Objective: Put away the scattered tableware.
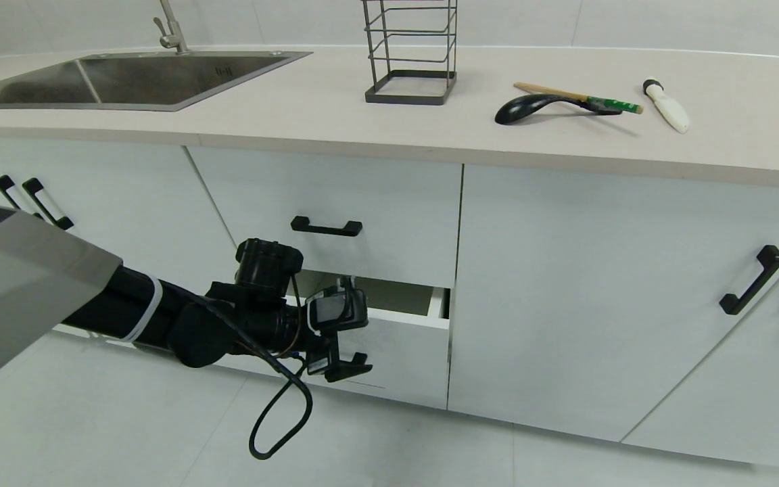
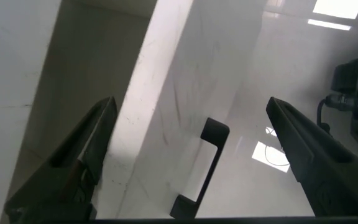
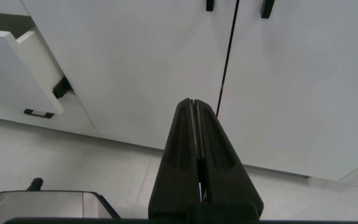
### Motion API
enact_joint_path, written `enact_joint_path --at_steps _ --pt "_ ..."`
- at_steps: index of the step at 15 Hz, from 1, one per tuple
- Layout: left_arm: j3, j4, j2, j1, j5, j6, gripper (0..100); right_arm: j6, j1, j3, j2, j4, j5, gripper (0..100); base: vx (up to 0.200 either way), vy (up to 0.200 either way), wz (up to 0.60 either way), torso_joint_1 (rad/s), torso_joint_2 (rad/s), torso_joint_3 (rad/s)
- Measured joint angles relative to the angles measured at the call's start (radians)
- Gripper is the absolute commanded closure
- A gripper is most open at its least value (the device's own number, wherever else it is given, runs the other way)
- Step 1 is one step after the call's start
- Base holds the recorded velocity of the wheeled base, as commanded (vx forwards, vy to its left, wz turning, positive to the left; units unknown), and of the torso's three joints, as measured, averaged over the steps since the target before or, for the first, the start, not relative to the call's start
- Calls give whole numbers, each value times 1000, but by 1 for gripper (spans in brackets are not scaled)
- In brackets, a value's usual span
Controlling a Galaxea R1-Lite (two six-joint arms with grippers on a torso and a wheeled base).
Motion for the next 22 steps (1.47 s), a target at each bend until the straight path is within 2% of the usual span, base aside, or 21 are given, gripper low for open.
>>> enact_joint_path --at_steps 3,7,14,16,22 --pt "32 0 -16 0 -1 -1 0 -1 0 0 0 0 0 100 0 0 0 0 0 0" --pt "136 -20 -73 0 -1 -36 0 0 0 0 0 0 0 100 0 0 0 0 0 0" --pt "488 -26 -323 -8 20 -104 0 0 0 0 0 0 0 100 0 0 0 0 0 0" --pt "523 -30 -367 -13 30 -123 0 0 0 0 0 0 0 100 0 0 0 0 0 0" --pt "540 -32 -406 -21 33 -128 0 0 0 0 0 0 0 100 0 0 0 0 0 0"
